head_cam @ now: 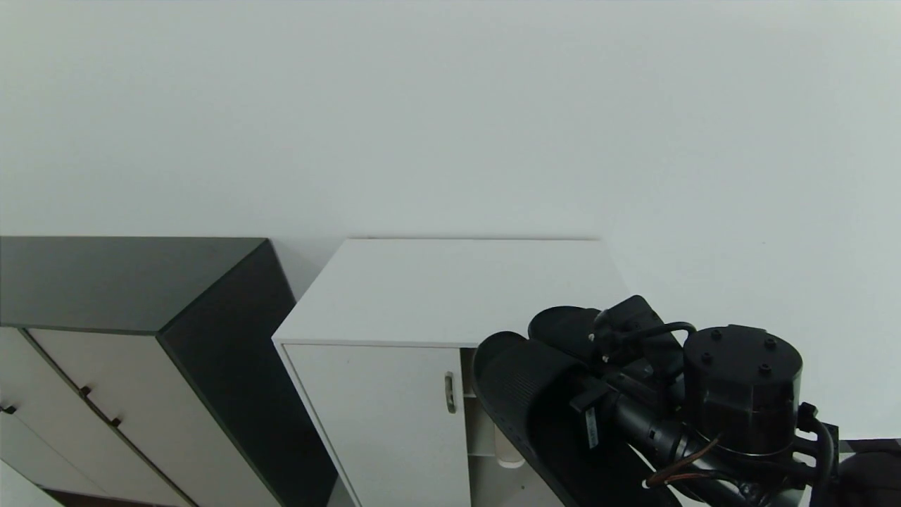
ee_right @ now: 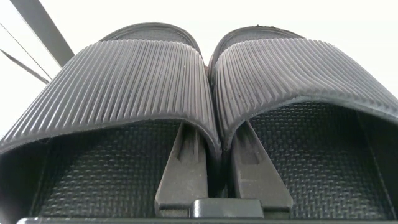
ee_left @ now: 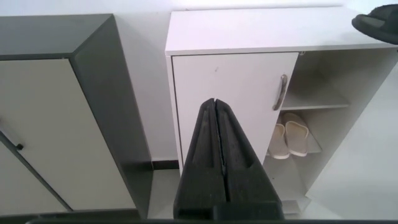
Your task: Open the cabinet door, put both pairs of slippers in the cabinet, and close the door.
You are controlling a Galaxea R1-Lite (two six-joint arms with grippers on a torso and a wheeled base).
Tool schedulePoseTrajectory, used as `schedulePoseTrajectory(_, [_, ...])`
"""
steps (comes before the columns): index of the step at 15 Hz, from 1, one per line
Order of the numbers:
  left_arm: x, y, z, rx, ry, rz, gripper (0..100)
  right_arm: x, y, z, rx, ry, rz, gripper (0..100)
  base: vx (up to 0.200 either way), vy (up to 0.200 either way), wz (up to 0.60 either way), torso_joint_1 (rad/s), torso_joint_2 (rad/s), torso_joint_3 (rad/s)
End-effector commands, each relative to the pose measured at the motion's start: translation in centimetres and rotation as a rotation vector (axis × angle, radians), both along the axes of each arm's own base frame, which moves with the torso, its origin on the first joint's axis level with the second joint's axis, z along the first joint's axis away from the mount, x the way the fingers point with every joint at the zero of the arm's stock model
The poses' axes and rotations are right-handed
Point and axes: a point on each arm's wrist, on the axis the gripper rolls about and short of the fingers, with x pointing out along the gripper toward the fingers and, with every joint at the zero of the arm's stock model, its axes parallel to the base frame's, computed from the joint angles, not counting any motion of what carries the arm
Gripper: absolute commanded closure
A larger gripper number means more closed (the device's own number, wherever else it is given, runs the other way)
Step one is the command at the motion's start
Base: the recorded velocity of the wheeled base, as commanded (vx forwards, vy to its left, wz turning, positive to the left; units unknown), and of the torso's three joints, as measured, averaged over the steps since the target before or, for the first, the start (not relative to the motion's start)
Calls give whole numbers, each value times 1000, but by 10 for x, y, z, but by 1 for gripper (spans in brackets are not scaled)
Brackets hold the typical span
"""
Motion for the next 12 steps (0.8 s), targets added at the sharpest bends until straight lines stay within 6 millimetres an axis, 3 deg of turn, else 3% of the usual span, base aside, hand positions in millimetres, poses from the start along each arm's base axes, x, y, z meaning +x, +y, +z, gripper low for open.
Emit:
schedulePoseTrajectory(1, [0, 0, 0, 0, 0, 1, 100, -2, 0, -1, -6, 0, 7, 100, 0, 0, 0, 0, 0, 0])
schedulePoseTrajectory(2, [0, 0, 0, 0, 0, 1, 100, -3, 0, 0, -5, 0, 10, 100, 0, 0, -600, 7, 12, 7])
schedulePoseTrajectory(9, [0, 0, 0, 0, 0, 1, 100, -5, 0, -2, -4, 6, 24, 100, 0, 0, 0, 0, 0, 0])
schedulePoseTrajectory(12, [0, 0, 0, 0, 0, 1, 100, -14, 0, -7, -12, 35, 114, 100, 0, 0, 0, 0, 0, 0])
